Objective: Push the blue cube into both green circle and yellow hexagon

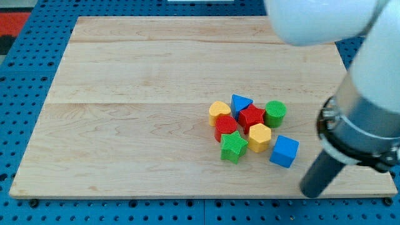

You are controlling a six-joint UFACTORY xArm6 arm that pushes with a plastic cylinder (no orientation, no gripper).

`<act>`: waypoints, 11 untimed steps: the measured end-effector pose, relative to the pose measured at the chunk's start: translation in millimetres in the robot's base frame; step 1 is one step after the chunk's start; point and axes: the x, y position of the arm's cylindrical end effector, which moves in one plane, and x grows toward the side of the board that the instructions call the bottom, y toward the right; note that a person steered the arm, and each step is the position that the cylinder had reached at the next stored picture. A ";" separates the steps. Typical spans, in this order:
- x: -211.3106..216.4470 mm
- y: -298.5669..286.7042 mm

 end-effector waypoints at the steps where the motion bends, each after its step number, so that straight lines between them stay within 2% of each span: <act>1: -22.5 -23.5; 5: -69.9 -25.6; 6: -56.8 -4.8; 7: -42.5 52.4; 8: -63.5 86.6; 10: -69.6 28.1; 11: -78.5 18.1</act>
